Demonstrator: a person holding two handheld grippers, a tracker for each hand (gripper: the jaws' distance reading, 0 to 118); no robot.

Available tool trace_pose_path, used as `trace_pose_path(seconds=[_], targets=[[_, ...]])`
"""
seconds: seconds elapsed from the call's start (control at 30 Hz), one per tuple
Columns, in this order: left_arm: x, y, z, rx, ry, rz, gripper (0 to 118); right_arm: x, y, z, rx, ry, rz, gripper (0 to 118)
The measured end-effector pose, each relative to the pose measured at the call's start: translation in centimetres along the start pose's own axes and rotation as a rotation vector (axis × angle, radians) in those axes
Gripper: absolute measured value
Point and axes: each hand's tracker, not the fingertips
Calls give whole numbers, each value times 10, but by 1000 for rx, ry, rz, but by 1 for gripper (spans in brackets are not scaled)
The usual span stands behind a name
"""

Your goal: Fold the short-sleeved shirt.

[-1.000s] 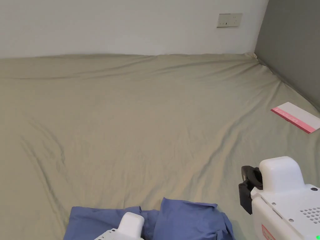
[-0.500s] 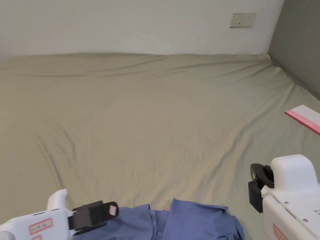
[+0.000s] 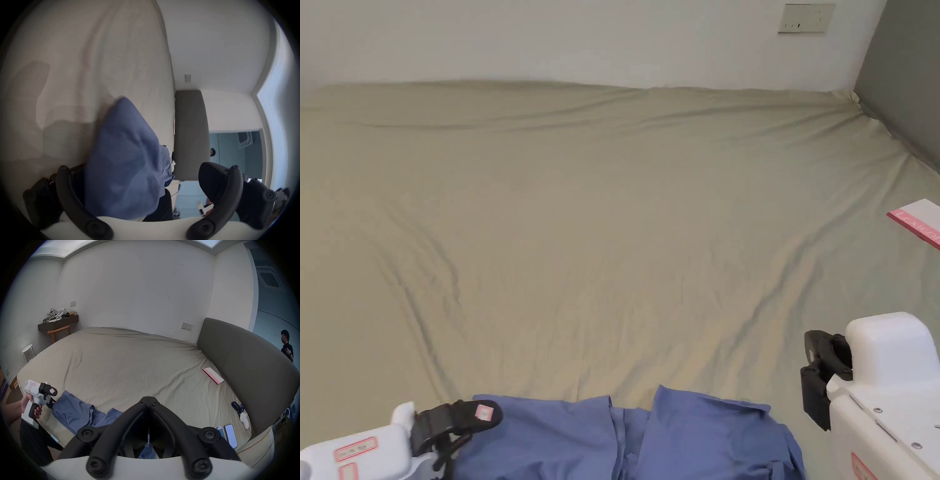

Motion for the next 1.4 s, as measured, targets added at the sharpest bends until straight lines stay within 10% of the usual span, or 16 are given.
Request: trace_pose_path(seconds=[0.03,0.1,0.13,0.7,1.0,1.4], targets=[[9,-1,-11,-22,38,-43,105,-1,1,-1,-2,2,1,2],[26,-5,-30,-28,206,-134,18,-4,2,0,-2,7,3,2],[34,-7,-42,-51,384,-225,14,-4,3,0,0,10,4,2],[62,-7,47,135,553,-469,14,-3,11,14,34,7,18,2],[121,-18,106,293,1028,-591,14,-5,13,17,49,11,15,2],[178,-49,9,111,763,-681,14,-7,8,19,46,28,5,2]])
